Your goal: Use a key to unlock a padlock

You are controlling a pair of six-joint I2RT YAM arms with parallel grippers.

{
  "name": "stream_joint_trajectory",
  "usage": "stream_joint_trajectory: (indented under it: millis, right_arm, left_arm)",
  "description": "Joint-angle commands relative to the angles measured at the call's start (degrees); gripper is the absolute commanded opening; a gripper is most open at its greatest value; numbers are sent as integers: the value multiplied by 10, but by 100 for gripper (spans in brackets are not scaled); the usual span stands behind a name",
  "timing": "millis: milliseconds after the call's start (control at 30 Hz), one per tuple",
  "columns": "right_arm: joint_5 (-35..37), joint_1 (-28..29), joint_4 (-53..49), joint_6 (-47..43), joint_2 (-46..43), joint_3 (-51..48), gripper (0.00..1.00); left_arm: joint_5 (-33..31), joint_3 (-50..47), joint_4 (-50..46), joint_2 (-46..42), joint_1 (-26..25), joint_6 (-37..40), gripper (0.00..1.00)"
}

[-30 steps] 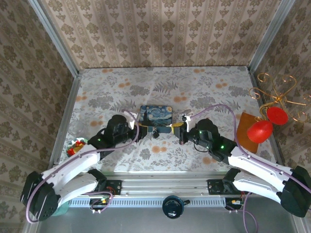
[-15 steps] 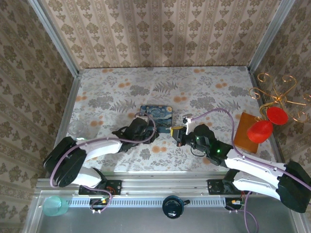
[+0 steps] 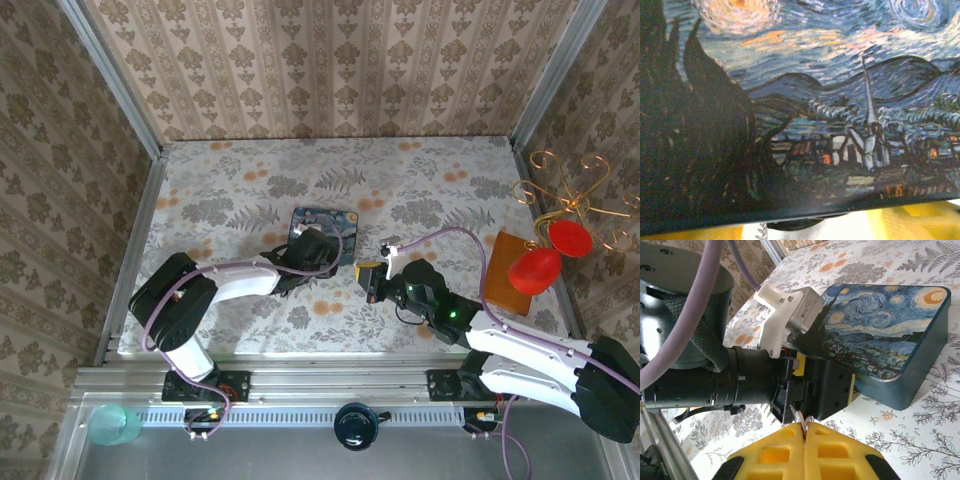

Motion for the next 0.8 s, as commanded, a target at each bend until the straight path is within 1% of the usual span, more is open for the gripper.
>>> stream_joint_trajectory:
  millis: [0, 233, 467, 567, 767]
  right_arm:
    - [19, 3, 24, 11, -8, -10, 0]
    - [21, 3, 40, 39, 1, -14, 0]
    - [17, 3, 53, 51, 11, -17, 0]
    - [15, 4, 50, 52, 9, -15, 0]
    - [17, 4, 46, 53, 8, -14, 0]
  left_arm:
    - [-19, 24, -13, 13, 8, -10, 63]
    - [10, -6, -2, 5, 14, 13, 62]
    - [44, -17, 13, 23, 16, 32, 58]
    - [60, -21, 33, 28, 18, 38, 54]
    - [72, -31, 59, 23, 20, 49, 42]
